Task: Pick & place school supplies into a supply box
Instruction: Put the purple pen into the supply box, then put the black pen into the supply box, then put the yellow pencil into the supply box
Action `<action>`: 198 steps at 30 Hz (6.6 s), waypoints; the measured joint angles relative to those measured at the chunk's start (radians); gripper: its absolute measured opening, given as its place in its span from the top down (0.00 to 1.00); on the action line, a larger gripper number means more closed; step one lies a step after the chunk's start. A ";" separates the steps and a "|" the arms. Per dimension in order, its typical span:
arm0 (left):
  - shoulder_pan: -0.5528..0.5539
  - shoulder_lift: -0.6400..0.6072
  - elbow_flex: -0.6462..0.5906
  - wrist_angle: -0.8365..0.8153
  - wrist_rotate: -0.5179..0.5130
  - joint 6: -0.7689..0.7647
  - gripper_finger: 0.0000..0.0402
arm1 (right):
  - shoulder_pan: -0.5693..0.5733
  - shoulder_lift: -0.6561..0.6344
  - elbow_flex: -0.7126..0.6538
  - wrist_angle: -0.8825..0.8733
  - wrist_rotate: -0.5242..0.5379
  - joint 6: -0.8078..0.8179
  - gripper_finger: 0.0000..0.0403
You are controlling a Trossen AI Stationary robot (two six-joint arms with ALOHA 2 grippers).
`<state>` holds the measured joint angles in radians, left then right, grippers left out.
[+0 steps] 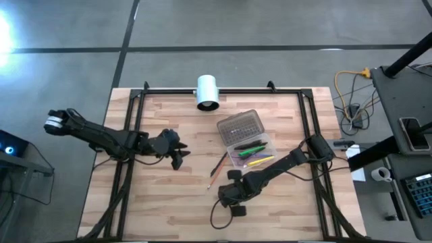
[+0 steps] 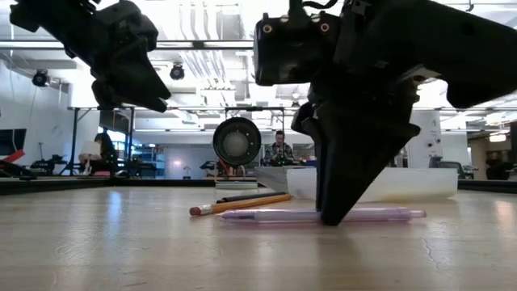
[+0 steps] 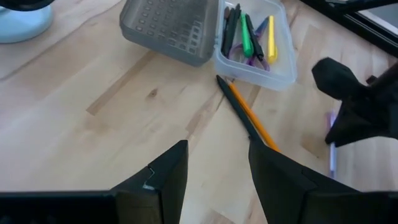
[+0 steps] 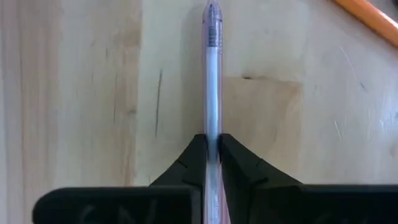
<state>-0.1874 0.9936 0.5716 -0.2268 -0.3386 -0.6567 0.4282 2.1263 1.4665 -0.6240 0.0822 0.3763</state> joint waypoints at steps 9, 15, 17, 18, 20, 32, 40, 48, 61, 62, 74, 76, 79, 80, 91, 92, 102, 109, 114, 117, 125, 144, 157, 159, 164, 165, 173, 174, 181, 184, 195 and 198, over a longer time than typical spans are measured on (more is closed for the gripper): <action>-0.004 0.000 0.000 0.000 0.000 -0.012 0.62 | 0.037 -0.009 0.078 -0.122 0.031 0.132 0.95; -0.004 0.000 0.001 0.000 0.000 -0.012 0.62 | 0.071 -0.014 0.216 -0.310 0.030 0.091 0.95; -0.004 0.000 0.002 0.000 0.000 -0.012 0.62 | 0.076 -0.016 0.267 -0.360 0.036 0.078 0.95; -0.004 0.000 0.002 0.000 0.000 -0.012 0.62 | 0.077 -0.018 0.289 -0.387 0.045 0.071 0.95; -0.004 0.000 0.002 0.000 0.000 -0.012 0.62 | 0.079 -0.022 0.331 -0.453 0.067 0.056 0.95; -0.084 0.000 -0.003 -0.001 -0.002 -0.015 0.62 | -0.049 -0.211 0.281 -0.742 0.211 -0.154 0.96; -0.133 0.000 -0.004 -0.006 -0.001 -0.017 0.62 | -0.212 -0.408 0.013 -0.610 0.179 -0.372 0.95; -0.104 0.013 -0.004 0.006 -0.011 -0.010 0.62 | -0.305 -0.421 -0.180 -0.497 0.092 -0.525 0.94; -0.026 0.218 0.105 0.035 0.039 -0.008 0.61 | -0.338 -0.418 -0.304 -0.382 -0.003 -0.537 0.71; -0.019 0.245 0.128 0.034 0.044 -0.008 0.61 | -0.339 -0.421 -0.304 -0.382 0.000 -0.537 0.67; 0.065 0.721 0.543 -0.219 0.081 -0.124 0.58 | -0.335 -0.635 -0.329 -0.365 0.128 -0.371 0.45; 0.064 0.802 0.637 -0.305 0.086 -0.124 0.60 | -0.335 -0.682 -0.349 -0.363 0.128 -0.327 0.44; 0.064 0.906 0.766 -0.410 0.085 -0.127 0.62 | -0.327 -0.741 -0.385 -0.366 0.130 -0.277 0.45; 0.064 0.938 0.803 -0.440 0.084 -0.127 0.63 | -0.322 -0.759 -0.397 -0.364 0.130 -0.265 0.45; 0.100 1.055 0.883 -0.482 0.232 -0.186 0.64 | -0.265 -0.843 -0.476 -0.351 0.135 -0.229 0.44; 0.102 1.054 0.880 -0.485 0.232 -0.191 0.64 | -0.262 -0.843 -0.477 -0.348 0.135 -0.231 0.44; 0.104 1.050 0.878 -0.477 0.231 -0.158 0.64 | -0.261 -0.811 -0.457 -0.326 0.138 -0.256 0.44; 0.105 1.053 0.831 -0.465 0.226 -0.088 0.75 | -0.261 -0.753 -0.402 -0.310 0.138 -0.248 0.44; 0.107 1.050 0.843 -0.489 0.233 0.020 0.96 | -0.260 -0.731 -0.363 -0.313 0.138 -0.225 0.44; 0.110 1.048 0.862 -0.506 0.236 0.057 0.96 | -0.260 -0.731 -0.349 -0.315 0.139 -0.195 0.44; 0.077 0.955 0.938 -0.525 0.233 0.106 0.97 | -0.255 -0.810 -0.364 -0.372 0.159 -0.064 0.45; 0.180 1.224 1.530 -0.603 0.209 0.275 0.98 | -0.131 -1.074 -0.400 -0.503 0.421 0.194 0.45; 0.207 1.430 1.620 -0.658 0.233 0.319 0.94 | -0.109 -1.115 -0.403 -0.525 0.471 0.204 0.45; 0.207 1.412 1.582 -0.694 0.235 0.317 0.93 | -0.109 -1.116 -0.407 -0.525 0.474 0.200 0.45; 0.194 1.354 1.509 -0.706 0.232 0.316 0.92 | -0.110 -1.114 -0.418 -0.523 0.500 0.192 0.45; 0.192 1.345 1.497 -0.711 0.233 0.316 0.92 | -0.110 -1.114 -0.422 -0.525 0.501 0.193 0.45; 0.169 1.267 1.488 -0.702 0.146 0.325 0.91 | -0.110 -1.105 -0.464 -0.512 0.500 0.204 0.44; 0.168 1.256 1.489 -0.687 0.134 0.325 0.90 | -0.110 -1.103 -0.469 -0.506 0.500 0.204 0.44; 0.167 1.225 1.489 -0.632 0.116 0.326 0.74 | -0.109 -1.083 -0.474 -0.491 0.497 0.204 0.44; 0.156 1.226 1.488 -0.652 0.115 0.328 0.66 | -0.109 -1.078 -0.474 -0.492 0.497 0.206 0.44; 0.014 1.182 1.473 -0.949 0.030 0.090 0.62 | -0.110 -1.078 -0.474 -0.487 0.496 0.205 0.44; -0.017 1.182 1.423 -0.948 0.025 -0.056 0.62 | -0.110 -1.078 -0.474 -0.485 0.496 0.204 0.44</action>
<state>-0.2042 2.1757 1.9944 -1.1749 -0.3136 -0.7126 0.3184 1.0485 0.9928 -1.1087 0.5781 0.5800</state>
